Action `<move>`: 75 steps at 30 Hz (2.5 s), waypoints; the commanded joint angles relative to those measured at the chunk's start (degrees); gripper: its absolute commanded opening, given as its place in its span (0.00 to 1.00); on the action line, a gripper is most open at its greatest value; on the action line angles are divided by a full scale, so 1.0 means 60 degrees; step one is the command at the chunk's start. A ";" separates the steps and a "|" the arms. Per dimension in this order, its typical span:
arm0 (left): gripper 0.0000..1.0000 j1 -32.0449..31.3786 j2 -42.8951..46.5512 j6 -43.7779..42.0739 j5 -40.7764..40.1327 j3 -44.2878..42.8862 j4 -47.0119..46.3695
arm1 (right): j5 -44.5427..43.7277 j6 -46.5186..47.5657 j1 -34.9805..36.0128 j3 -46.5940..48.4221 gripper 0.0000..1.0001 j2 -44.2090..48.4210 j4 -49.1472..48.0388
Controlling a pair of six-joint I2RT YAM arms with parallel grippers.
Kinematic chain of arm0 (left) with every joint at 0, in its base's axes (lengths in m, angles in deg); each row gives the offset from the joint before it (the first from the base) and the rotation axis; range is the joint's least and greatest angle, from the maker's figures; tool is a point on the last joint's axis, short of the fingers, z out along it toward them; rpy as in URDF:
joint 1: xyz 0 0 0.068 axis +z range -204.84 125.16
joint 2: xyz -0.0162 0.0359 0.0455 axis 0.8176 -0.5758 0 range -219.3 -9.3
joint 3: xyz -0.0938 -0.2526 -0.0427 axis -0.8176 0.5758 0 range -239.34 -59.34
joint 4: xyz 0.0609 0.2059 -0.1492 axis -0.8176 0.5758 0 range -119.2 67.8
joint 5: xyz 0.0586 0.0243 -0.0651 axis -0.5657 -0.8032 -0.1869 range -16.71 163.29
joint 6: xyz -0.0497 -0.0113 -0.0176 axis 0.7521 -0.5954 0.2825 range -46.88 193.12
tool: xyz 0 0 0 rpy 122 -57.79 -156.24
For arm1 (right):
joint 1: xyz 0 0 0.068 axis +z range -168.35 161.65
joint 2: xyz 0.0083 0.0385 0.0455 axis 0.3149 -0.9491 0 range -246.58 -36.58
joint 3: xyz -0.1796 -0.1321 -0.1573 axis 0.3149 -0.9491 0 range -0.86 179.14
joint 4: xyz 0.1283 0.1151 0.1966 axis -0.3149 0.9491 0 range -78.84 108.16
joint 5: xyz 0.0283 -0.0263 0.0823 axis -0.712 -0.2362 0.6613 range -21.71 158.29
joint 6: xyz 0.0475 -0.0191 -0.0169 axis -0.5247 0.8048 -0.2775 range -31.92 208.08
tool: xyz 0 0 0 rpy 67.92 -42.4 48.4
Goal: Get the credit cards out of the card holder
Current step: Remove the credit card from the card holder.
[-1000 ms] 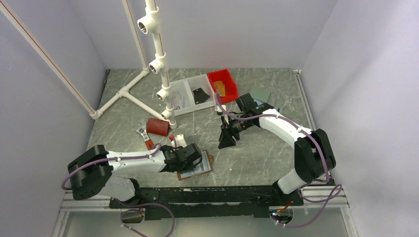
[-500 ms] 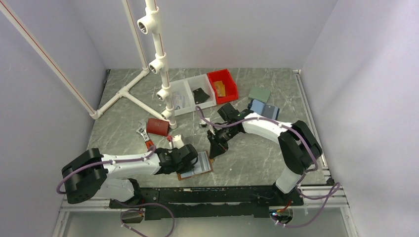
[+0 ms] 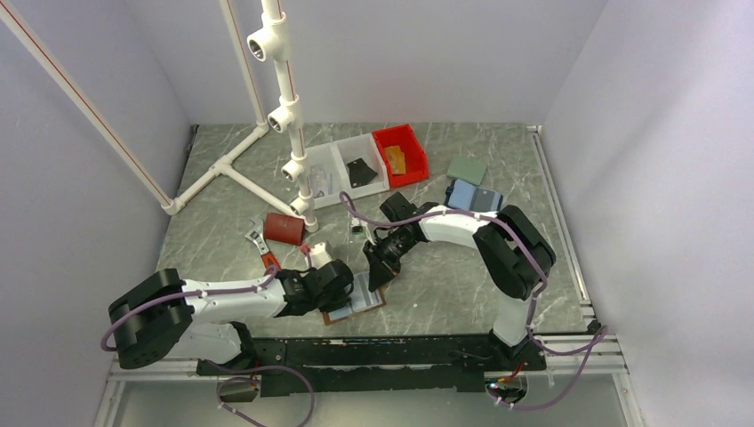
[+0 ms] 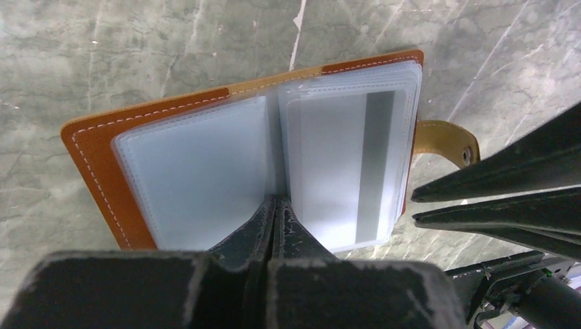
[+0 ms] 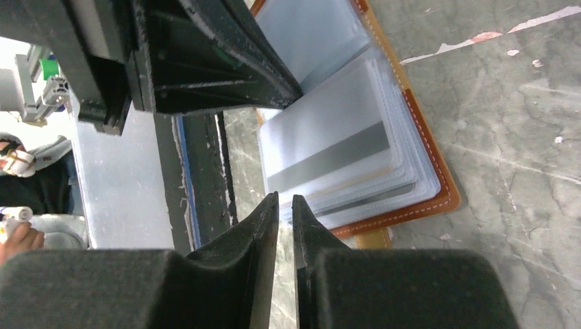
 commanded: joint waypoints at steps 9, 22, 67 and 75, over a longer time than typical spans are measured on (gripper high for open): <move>0.02 0.0056 -0.0479 -0.0247 0.0332 0.0296 -0.0530 | -0.0105 -0.1007 0.0015 0.0311 0.26 -0.0506 -0.0734; 0.03 0.0132 0.0223 -0.0252 0.0243 0.0473 -0.0212 | -0.1387 -0.0878 -0.0189 0.0401 0.33 0.0182 -0.0597; 0.68 0.0178 0.2544 -0.2644 0.2364 0.2465 -0.4792 | 0.1588 -0.1195 0.0045 0.0416 0.26 -0.0486 -0.0620; 0.77 0.0178 0.2259 -0.2759 0.2351 0.2323 -0.4949 | 0.1771 -0.1291 0.0045 0.0385 0.26 -0.0505 -0.0698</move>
